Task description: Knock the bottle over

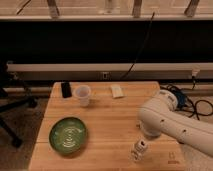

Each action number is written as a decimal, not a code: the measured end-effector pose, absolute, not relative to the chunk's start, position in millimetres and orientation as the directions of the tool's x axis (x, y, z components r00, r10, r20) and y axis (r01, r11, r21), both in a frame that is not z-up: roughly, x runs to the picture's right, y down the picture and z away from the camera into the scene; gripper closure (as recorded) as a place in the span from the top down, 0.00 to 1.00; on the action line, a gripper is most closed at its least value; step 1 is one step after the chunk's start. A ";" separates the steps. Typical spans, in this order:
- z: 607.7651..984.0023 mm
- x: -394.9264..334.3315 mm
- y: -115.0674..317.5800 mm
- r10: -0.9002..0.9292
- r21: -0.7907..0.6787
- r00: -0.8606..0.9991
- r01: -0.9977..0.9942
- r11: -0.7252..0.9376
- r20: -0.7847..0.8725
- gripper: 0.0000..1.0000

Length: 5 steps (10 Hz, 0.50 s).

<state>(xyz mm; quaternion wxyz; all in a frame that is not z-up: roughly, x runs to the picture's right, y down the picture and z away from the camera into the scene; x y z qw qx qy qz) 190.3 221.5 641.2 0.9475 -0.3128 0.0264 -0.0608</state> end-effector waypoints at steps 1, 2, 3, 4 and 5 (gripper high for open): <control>637.5 187.4 224.3 -0.126 -0.598 0.992 0.100 0.796 -0.003 0.14; 634.9 185.1 226.4 -0.122 -0.599 0.993 0.100 0.794 0.003 0.14; 629.7 180.6 230.4 -0.119 -0.601 0.993 0.103 0.793 0.013 0.14; 625.3 177.4 233.9 -0.118 -0.602 0.993 0.105 0.792 0.019 0.14; 620.6 174.1 237.8 -0.117 -0.603 0.993 0.108 0.791 0.025 0.14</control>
